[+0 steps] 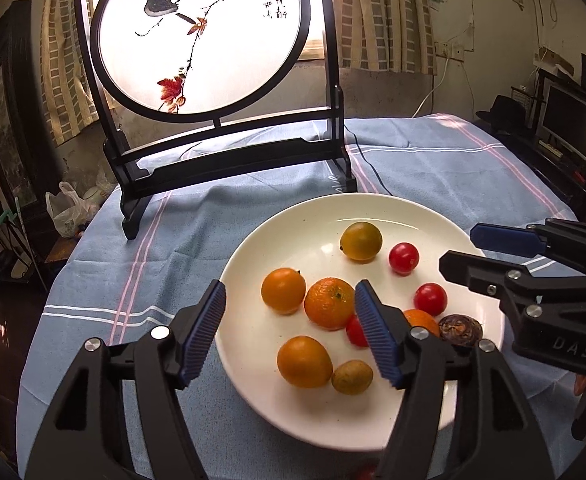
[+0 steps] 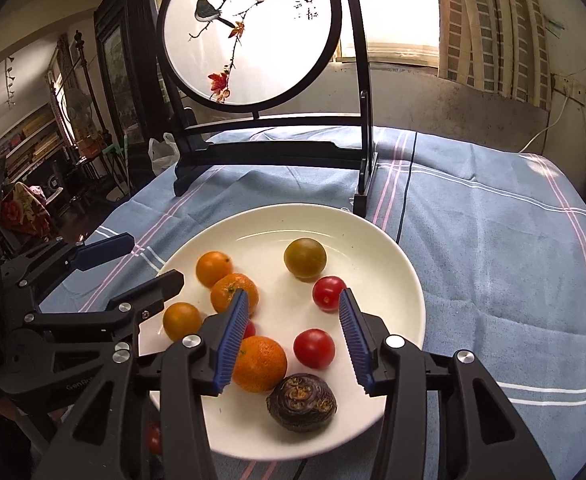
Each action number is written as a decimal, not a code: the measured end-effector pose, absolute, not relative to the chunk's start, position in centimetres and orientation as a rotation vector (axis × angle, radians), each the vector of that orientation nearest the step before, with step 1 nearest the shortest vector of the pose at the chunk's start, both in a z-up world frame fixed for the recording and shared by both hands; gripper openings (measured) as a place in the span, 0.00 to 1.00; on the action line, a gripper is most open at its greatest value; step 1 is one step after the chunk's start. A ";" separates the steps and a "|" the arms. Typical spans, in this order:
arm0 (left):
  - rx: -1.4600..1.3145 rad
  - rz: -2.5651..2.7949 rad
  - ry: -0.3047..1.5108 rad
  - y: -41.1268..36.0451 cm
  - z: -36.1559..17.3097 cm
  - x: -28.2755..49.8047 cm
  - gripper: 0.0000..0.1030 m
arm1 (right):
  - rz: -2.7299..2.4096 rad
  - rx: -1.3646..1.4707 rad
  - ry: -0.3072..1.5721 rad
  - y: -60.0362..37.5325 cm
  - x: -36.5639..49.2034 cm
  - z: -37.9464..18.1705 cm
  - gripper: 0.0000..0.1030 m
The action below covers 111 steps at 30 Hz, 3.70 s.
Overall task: Organize fruits
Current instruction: 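Grasp a yellow fruit with the right tool while the left grasps a dark tomato, then carry both fruits onto the white plate and open both tools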
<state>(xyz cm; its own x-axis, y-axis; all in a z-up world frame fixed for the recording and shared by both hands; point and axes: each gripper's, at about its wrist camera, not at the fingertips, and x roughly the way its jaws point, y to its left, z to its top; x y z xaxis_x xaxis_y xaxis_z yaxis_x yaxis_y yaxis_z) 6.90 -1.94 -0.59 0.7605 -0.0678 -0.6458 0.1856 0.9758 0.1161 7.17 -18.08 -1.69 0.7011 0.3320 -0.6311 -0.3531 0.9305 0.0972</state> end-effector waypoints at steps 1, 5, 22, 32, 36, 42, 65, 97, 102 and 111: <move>0.183 -0.153 0.687 -1.7 -0.3 6.0 0.63 | 0.391 -0.041 0.692 -18.2 6.3 -1.5 0.46; 0.184 -0.201 0.658 0.3 0.6 1.6 0.64 | 0.428 -0.096 0.665 -18.9 1.5 -1.2 0.52; 0.205 -0.315 0.830 4.3 -6.3 -10.7 0.64 | 0.404 -0.407 0.818 -19.8 -6.2 -8.7 0.44; 0.166 -0.327 0.886 2.9 -7.4 -8.7 0.51 | 0.442 -0.399 0.823 -19.0 -5.7 -8.6 0.27; 0.159 -0.309 0.899 2.1 -7.6 -8.0 0.46 | 0.456 -0.380 0.814 -19.2 -6.5 -8.1 0.27; 0.165 -0.295 0.895 2.0 -7.5 -8.1 0.38 | 0.484 -0.361 0.800 -19.0 -7.4 -7.6 0.27; 0.127 -0.118 0.635 -3.0 1.7 -0.9 0.38 | 0.406 -0.115 0.591 -16.6 -2.8 -0.2 0.27; 0.111 -0.030 0.725 -1.4 -2.0 9.4 0.38 | 0.311 -0.061 0.684 -15.9 8.9 -2.4 0.27; 0.119 -0.028 0.747 -1.5 -2.3 10.0 0.38 | 0.307 -0.076 0.712 -15.7 10.0 -2.7 0.28; 0.109 -0.036 0.718 -1.2 -1.7 9.6 0.61 | 0.274 -0.066 0.691 -16.6 9.7 -2.1 0.45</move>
<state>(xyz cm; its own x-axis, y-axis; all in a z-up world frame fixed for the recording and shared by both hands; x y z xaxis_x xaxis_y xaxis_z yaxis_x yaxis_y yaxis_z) 9.60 -1.15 -1.72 0.7525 0.0048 -0.6586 0.0701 0.9937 0.0873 9.66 -16.64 -2.14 0.7363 0.2279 -0.6372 -0.2715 0.9620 0.0303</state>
